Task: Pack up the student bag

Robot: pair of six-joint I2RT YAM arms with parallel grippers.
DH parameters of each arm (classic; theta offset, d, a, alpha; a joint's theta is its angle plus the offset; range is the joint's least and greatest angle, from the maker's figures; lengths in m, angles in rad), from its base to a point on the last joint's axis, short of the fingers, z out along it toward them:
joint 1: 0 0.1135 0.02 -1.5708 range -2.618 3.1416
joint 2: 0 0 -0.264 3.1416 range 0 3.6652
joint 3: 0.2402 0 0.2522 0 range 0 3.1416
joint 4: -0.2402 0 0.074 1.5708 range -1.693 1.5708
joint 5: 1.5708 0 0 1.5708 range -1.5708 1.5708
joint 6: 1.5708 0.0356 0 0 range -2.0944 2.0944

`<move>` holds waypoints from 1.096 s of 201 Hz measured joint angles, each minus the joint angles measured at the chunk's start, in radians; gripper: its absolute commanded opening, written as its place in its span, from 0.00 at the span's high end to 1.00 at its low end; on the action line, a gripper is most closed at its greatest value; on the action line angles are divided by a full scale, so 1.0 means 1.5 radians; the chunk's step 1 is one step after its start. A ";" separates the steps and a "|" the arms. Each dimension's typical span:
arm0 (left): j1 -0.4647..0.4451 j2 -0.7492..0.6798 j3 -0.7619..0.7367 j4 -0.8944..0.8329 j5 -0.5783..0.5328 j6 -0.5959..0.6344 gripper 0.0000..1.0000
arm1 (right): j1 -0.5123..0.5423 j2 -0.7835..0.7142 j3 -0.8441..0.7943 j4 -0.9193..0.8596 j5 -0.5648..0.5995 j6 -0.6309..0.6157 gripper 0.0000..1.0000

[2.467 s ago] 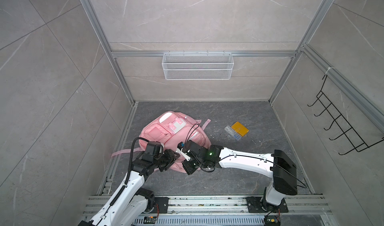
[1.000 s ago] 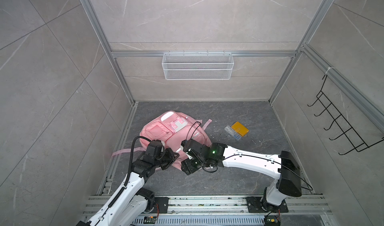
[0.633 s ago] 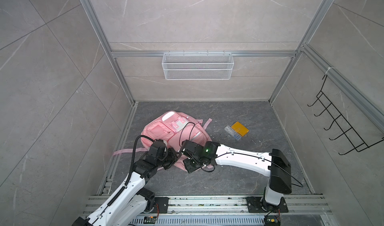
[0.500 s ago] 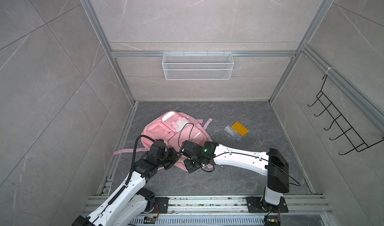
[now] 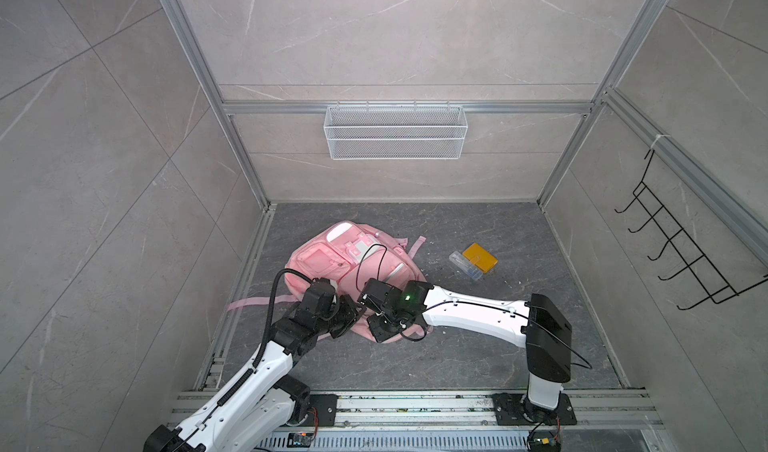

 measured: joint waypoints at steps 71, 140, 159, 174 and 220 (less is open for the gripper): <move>0.000 0.002 0.000 0.005 0.000 0.001 1.00 | -0.004 -0.002 -0.023 0.044 -0.016 -0.017 0.97; -0.006 0.008 0.020 0.003 0.001 0.005 1.00 | -0.013 -0.089 -0.109 0.096 0.007 0.000 1.00; -0.010 0.008 0.032 -0.008 -0.005 0.016 1.00 | -0.030 -0.129 -0.146 0.102 0.006 0.014 1.00; -0.010 0.008 0.045 -0.035 -0.014 0.033 1.00 | -0.062 -0.158 -0.174 0.086 0.011 0.021 1.00; -0.011 -0.004 0.054 -0.078 -0.019 0.069 1.00 | -0.156 -0.178 -0.200 0.053 0.007 0.016 1.00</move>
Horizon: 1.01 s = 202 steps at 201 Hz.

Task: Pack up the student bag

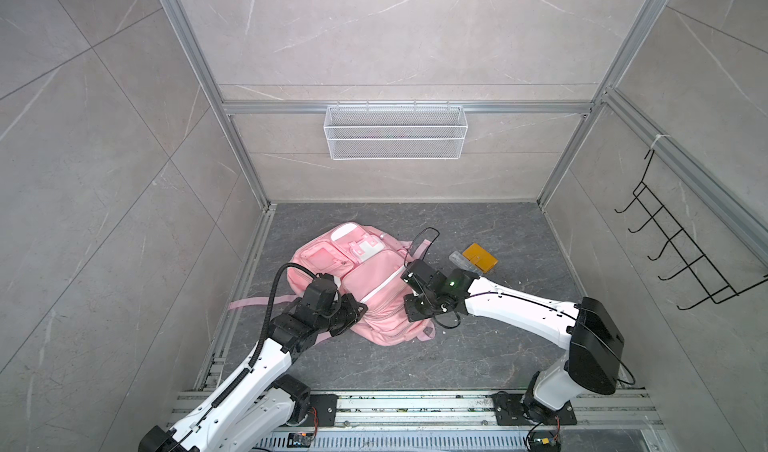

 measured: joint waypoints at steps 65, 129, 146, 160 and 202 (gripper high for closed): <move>0.082 0.005 0.013 -0.049 0.054 0.081 0.45 | -0.028 -0.031 0.004 -0.013 0.003 -0.081 1.00; 0.158 0.206 0.162 -0.119 0.002 0.210 0.05 | 0.111 0.013 0.060 -0.018 0.056 -0.151 1.00; 0.159 0.181 0.176 -0.141 -0.013 0.218 0.01 | 0.117 0.034 0.069 0.001 0.040 -0.151 1.00; 0.153 0.122 0.176 -0.183 -0.034 0.215 0.01 | 0.118 0.054 0.082 0.013 0.024 -0.151 1.00; 0.137 -0.056 0.173 -0.293 -0.031 0.181 0.04 | 0.121 0.091 0.111 0.083 -0.033 -0.159 1.00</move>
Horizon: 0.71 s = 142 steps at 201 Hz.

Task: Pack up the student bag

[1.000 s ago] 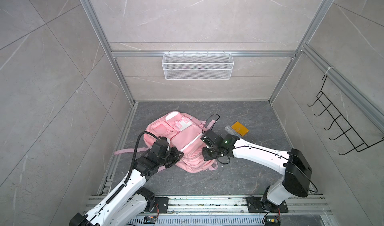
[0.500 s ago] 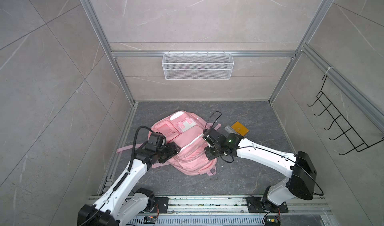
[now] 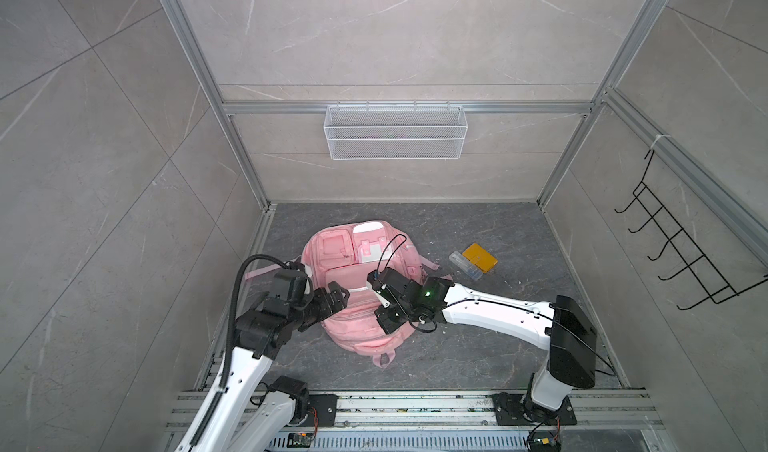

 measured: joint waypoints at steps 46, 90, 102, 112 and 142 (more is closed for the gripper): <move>-0.027 0.012 -0.075 0.026 0.032 -0.079 0.10 | 0.004 0.000 0.000 0.043 -0.044 -0.014 1.00; -0.048 0.060 -0.118 0.110 0.035 -0.159 0.34 | 0.041 0.000 -0.004 0.076 -0.051 -0.013 1.00; -0.048 0.061 -0.124 0.113 0.031 -0.171 0.49 | 0.048 0.000 -0.009 0.083 -0.048 -0.011 1.00; -0.048 0.060 -0.131 0.116 0.029 -0.184 0.66 | 0.050 0.000 -0.013 0.087 -0.044 -0.008 1.00; -0.048 0.040 -0.138 0.144 0.019 -0.216 1.00 | 0.055 0.000 -0.024 0.085 -0.031 0.004 1.00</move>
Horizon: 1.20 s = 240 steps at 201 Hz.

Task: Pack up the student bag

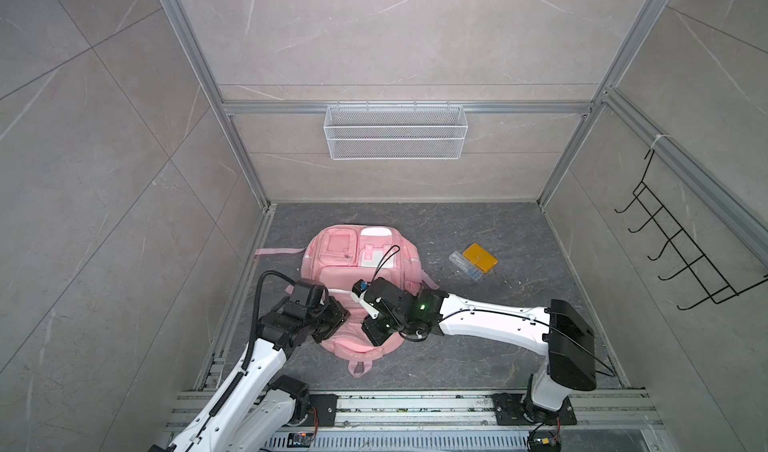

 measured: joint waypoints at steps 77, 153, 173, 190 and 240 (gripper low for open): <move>-0.005 -0.009 0.000 0.040 -0.005 0.004 1.00 | -0.112 -0.142 -0.117 -0.039 0.004 0.020 1.00; -0.005 0.035 0.000 0.088 0.024 0.079 1.00 | -0.251 -0.147 -0.124 -0.068 -0.018 -0.089 1.00; 0.001 0.045 0.001 0.074 0.025 0.121 1.00 | -0.272 -0.104 -0.099 -0.073 -0.017 -0.149 1.00; 0.004 0.051 0.002 0.063 0.030 0.152 1.00 | -0.293 -0.059 -0.067 -0.082 -0.012 -0.200 1.00; 0.007 0.069 0.002 0.072 0.042 0.189 1.00 | -0.358 0.019 0.001 -0.093 -0.044 -0.273 1.00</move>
